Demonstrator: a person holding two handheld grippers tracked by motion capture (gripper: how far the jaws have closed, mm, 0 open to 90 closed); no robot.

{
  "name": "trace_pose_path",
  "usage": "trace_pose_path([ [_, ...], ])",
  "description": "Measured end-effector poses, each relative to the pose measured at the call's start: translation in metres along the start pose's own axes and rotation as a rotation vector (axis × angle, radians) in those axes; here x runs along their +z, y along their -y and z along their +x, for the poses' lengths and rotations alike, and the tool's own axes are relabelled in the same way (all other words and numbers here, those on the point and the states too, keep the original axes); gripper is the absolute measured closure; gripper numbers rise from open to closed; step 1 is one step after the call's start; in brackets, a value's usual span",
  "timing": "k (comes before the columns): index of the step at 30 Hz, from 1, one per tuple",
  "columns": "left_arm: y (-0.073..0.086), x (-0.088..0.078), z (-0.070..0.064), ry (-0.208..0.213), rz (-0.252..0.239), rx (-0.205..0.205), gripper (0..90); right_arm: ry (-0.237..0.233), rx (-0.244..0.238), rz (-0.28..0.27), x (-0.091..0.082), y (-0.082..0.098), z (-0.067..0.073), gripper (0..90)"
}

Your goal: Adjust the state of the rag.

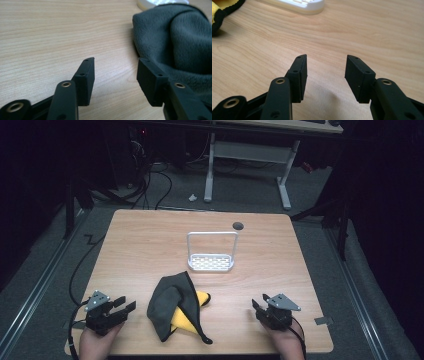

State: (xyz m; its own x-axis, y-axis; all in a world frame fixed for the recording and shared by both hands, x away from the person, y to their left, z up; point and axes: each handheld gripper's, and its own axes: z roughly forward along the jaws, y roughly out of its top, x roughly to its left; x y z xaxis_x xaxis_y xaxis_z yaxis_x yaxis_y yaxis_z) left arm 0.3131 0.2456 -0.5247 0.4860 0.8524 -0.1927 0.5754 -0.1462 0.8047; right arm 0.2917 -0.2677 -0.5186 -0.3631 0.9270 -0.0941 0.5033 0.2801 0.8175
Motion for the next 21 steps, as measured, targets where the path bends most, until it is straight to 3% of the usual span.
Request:
trace_pose_path([
  [8,-0.0003,0.0009,-0.0006,0.004,-0.012,0.027,42.1,0.006,-0.049,-0.035,-0.0050,0.0009,0.0010,55.7],
  [15,0.0020,-0.0014,-0.0011,0.031,-0.009,0.012,42.1,0.000,-0.012,-0.027,-0.0035,0.0019,-0.0030,55.8],
  [21,0.0007,0.0002,-0.0031,0.043,-0.007,0.017,40.8,0.005,-0.055,-0.005,-0.0009,0.0030,0.0013,55.4],
])
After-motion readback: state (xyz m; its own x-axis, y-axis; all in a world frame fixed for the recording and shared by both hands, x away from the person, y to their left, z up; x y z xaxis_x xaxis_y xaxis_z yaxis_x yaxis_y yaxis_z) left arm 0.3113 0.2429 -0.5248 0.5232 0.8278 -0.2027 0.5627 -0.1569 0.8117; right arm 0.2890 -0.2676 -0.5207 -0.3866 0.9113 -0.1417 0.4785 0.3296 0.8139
